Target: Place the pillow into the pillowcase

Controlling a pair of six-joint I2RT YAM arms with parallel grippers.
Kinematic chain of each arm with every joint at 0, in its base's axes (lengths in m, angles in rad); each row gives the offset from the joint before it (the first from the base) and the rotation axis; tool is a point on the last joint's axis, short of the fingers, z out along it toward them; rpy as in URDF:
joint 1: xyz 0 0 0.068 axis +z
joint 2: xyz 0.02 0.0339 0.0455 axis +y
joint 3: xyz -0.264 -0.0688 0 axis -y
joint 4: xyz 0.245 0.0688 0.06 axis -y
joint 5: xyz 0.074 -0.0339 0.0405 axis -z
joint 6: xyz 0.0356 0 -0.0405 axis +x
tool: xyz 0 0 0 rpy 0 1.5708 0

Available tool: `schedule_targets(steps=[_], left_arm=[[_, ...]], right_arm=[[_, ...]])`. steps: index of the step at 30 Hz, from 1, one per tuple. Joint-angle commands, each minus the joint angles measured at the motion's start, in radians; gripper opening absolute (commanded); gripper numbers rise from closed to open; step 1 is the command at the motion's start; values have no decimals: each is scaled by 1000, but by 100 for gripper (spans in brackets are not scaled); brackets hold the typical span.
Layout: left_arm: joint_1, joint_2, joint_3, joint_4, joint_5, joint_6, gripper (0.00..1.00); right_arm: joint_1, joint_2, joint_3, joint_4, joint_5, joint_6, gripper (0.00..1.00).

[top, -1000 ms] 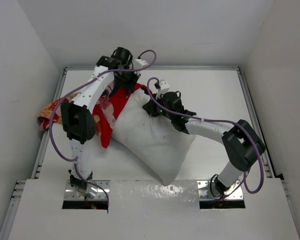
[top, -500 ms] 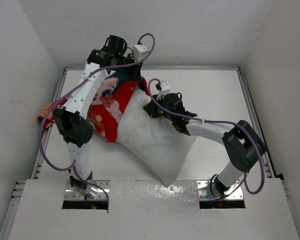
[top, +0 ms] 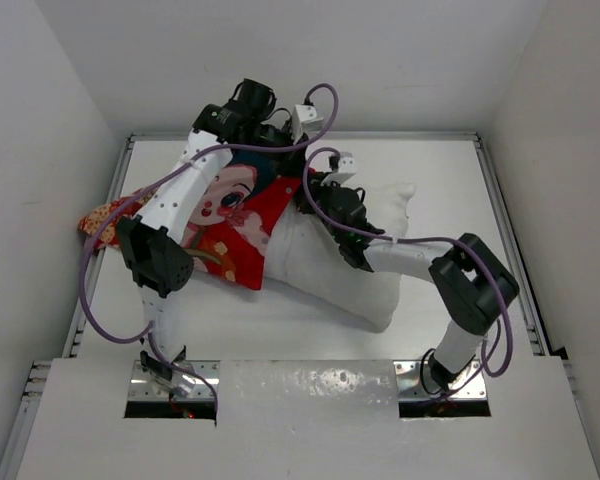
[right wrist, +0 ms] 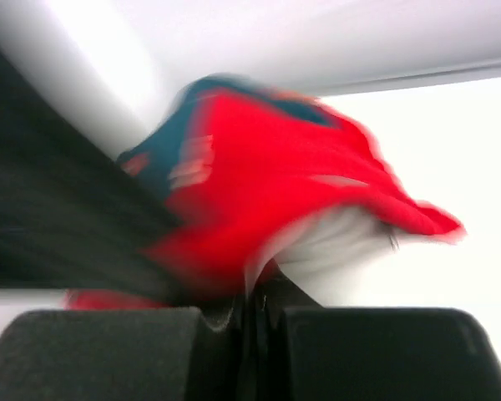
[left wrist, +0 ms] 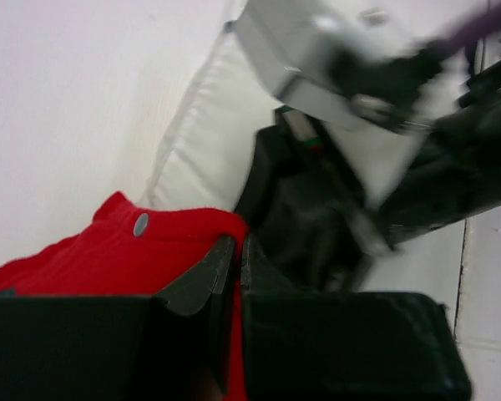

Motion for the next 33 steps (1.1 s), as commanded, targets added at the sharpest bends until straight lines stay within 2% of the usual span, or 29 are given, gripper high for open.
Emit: schedule_targets(steps=[1, 2, 4, 6, 7, 10, 11, 12, 13, 14, 15, 17, 18, 20, 21, 22, 23, 24, 25, 26, 27, 28, 29, 30, 32, 33], left_arm=[[-129, -21, 52, -52, 309, -6, 0], [-132, -22, 51, -61, 310, 1, 0], [-135, -25, 30, -61, 297, 9, 0], [-135, -24, 5, -50, 266, 4, 0], [-136, -24, -26, -43, 264, 4, 0], [-142, -18, -95, 3, 237, -9, 0], [-141, -18, -107, 11, 191, -22, 2], [-139, -18, -112, 9, 165, -22, 17], [-133, -16, -104, -15, 149, -5, 28], [-127, -18, -93, -35, 137, 7, 40], [-120, -19, -78, -61, 136, 23, 54], [-92, -22, -21, -135, 110, 56, 62], [-78, -24, -1, -164, 88, 70, 72], [-66, -28, 48, -231, -1, 90, 73], [-54, -39, 45, -230, -45, 72, 71], [-46, -51, 13, -231, -106, 61, 64], [-38, -83, -16, -231, -134, 60, 47], [-24, -102, -94, -219, -163, 53, 38], [-21, -142, -143, -205, -243, 32, 31], [-20, -165, -275, -142, -292, 17, 31], [-20, -192, -359, -94, -358, -11, 33], [-18, -218, -439, -34, -492, -79, 39], [-17, -269, -522, 18, -545, -113, 48], [-17, -286, -638, 82, -585, -150, 62], [-14, -318, -710, 126, -628, -190, 72], [-11, -327, -757, 165, -627, -232, 73]], right_arm=[[-10, 56, -23, 339, 421, 190, 0], [-16, 70, -55, 319, 561, 210, 0], [-26, 90, -69, 198, 653, 299, 0], [-68, 90, -93, 107, 658, 465, 0], [-77, 89, -113, 68, 649, 491, 0], [-86, 58, -127, 76, 537, 347, 0], [-86, 37, -145, 78, 485, 298, 8], [-86, 14, -165, 82, 363, 196, 23], [-88, -44, -200, 90, 298, 131, 41], [-89, -80, -213, 70, 230, 70, 68], [-91, -117, -218, 29, 175, -45, 75], [-91, -213, -167, -222, 66, -206, 85], [-91, -236, -134, -419, 43, -254, 86], [-92, -284, -45, -584, -5, -381, 82], [-95, -298, -20, -712, -17, -415, 63], [-102, -309, 21, -761, -19, -444, 49], [-117, -321, 40, -813, 3, -489, 36], [-131, -321, 61, -892, 7, -506, 27], [-169, -313, 99, -925, 10, -523, 31], [-192, -292, 112, -965, 12, -521, 49], [-212, -277, 121, -971, 12, -521, 57], [-247, -261, 126, -976, 10, -521, 60], [-259, -246, 126, -973, 7, -520, 63], [-266, -211, 117, -955, 13, -514, 65], [-279, -175, 100, -922, -14, -485, 65], [-278, -139, 89, -906, -38, -476, 61]])
